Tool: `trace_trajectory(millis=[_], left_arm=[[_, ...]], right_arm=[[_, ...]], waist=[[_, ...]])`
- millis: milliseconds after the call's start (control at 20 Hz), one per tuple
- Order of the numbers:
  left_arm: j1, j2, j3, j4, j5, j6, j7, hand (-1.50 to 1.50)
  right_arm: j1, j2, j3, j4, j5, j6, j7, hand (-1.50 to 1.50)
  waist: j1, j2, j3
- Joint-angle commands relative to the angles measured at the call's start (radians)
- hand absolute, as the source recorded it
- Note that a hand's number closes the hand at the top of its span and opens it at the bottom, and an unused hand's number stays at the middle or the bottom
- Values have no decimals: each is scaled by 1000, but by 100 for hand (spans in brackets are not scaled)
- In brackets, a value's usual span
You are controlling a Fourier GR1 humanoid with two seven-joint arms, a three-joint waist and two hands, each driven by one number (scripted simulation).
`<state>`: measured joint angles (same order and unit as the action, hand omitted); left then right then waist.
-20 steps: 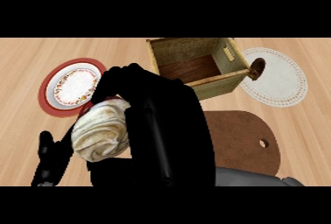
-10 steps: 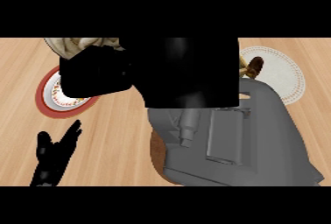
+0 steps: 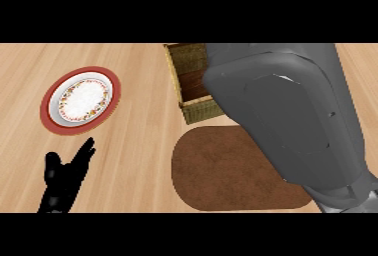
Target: Pick the cupcake from the cutting board and place it in the basket
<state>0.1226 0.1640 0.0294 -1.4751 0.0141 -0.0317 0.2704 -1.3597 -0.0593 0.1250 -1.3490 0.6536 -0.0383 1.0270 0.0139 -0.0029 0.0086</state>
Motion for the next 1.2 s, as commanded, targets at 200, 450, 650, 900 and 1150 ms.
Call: trace_trajectory(millis=[200, 450, 650, 900, 1150], left_arm=[[5, -6, 6, 16, 12, -9, 49, 0], [-33, -1, 14, 11, 8, -2, 79, 0], [31, 15, 33, -7, 28, -33, 47, 0], [-7, -10, 18, 29, -2, -10, 44, 0], [21, -26, 3, 37, -10, -10, 20, 0]], right_arm=[[-16, 7, -95, 276, -16, -90, -174, 150], [65, 43, -185, 259, -83, -196, -217, 150], [67, 43, -206, 358, -97, -226, -317, 150], [142, 24, -226, 400, -138, -223, -455, 150], [183, -72, -134, 460, 26, -197, -394, 150]], waist=[[8, 9, -9], [-2, 7, -8], [7, 7, -9], [0, 6, -9], [-6, 5, -9]])
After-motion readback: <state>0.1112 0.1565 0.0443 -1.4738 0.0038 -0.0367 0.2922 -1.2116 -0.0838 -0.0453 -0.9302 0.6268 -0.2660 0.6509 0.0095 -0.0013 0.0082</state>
